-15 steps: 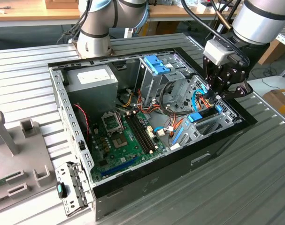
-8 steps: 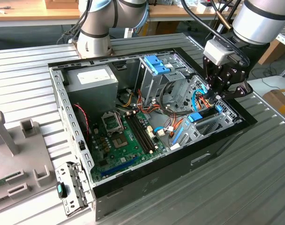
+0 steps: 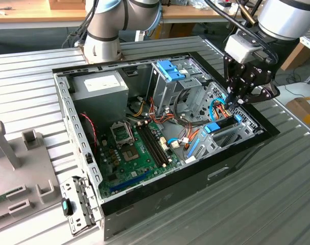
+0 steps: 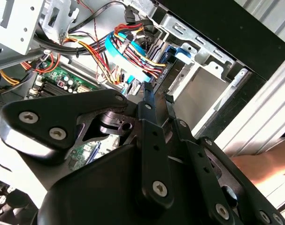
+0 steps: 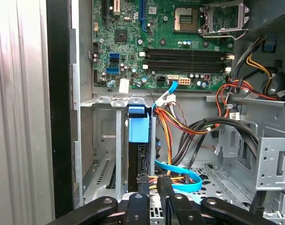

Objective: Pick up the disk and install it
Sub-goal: 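Insert the second disk wire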

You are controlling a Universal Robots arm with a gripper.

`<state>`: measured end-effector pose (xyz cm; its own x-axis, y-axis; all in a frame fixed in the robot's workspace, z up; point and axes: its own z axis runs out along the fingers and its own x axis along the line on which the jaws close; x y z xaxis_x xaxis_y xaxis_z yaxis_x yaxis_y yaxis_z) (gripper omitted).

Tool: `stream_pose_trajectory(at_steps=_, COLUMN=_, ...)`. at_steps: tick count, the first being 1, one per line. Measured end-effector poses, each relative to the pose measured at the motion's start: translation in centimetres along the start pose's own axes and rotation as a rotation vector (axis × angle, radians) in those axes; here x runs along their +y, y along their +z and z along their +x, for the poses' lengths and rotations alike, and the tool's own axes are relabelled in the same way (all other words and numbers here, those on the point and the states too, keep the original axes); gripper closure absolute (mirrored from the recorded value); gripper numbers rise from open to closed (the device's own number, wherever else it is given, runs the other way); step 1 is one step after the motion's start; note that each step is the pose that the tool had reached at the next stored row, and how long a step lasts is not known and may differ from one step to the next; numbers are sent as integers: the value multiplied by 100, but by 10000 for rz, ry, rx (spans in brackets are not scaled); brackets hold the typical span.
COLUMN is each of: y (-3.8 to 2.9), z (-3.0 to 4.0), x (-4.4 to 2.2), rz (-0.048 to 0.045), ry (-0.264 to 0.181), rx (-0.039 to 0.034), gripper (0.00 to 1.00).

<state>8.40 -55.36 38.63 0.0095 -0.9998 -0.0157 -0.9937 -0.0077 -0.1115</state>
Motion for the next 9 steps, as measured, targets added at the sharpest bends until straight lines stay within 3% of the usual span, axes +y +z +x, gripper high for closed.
stream_pose_trajectory(at_steps=3, y=0, z=-2, x=-3, rz=0, ry=1, rx=-2, gripper=76)
stream_pose_trajectory(at_steps=6, y=73, z=-65, x=-26, rz=-2, ry=-8, rx=69, gripper=76)
stream_pose_trajectory(at_steps=8, y=114, z=-94, x=-25, rz=-2, ry=-8, rx=76, gripper=76)
stream_pose_trajectory(at_steps=9, y=129, z=-129, x=-35, rz=-5, ry=-18, rx=149, gripper=76)
